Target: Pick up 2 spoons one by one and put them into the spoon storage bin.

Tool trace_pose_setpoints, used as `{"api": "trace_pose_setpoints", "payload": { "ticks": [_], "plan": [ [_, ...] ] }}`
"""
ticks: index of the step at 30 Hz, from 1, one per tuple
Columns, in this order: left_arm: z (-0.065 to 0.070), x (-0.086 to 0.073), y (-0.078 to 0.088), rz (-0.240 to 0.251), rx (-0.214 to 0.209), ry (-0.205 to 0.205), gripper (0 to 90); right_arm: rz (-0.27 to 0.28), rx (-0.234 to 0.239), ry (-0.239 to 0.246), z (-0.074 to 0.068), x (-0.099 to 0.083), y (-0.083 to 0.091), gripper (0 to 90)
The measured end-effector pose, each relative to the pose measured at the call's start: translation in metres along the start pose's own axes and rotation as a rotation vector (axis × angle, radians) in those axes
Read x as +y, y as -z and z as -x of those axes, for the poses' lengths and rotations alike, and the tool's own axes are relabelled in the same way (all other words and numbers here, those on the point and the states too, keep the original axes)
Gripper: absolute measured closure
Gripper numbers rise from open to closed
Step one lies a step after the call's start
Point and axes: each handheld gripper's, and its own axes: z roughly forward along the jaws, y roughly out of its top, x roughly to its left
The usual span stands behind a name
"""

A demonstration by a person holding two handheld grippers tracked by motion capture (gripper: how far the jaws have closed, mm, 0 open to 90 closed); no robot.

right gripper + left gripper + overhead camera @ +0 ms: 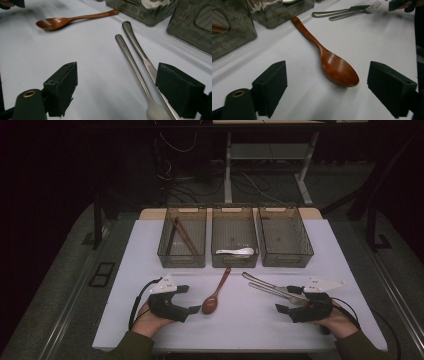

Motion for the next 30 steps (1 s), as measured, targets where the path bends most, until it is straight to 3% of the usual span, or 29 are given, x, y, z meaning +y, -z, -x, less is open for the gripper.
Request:
{"api": "trace_pose_setpoints", "payload": {
  "ticks": [7, 15, 24, 28, 30],
  "plan": [
    [-0.005, 0.012, -0.01, -0.016, -0.001, 0.033, 57.1, -0.001, -0.006, -0.005, 0.0, -0.007, 0.007, 17.6],
    [-0.013, 0.027, -0.031, -0.065, -0.003, 0.066, 87.0, -0.025, -0.003, 0.014, -0.001, -0.007, 0.002, 17.6],
    [-0.023, 0.044, -0.064, -0.114, 0.031, 0.071, 88.6, -0.024, -0.003, 0.008, -0.001, -0.006, 0.002, 17.6],
    [-0.028, 0.051, -0.082, -0.151, 0.06, 0.051, 88.6, -0.019, -0.008, 0.008, 0.0, -0.006, 0.002, 17.6],
    [-0.031, 0.052, -0.089, -0.155, 0.069, 0.063, 88.6, -0.021, -0.009, 0.008, 0.0, -0.007, 0.003, 17.6]
  ]
}}
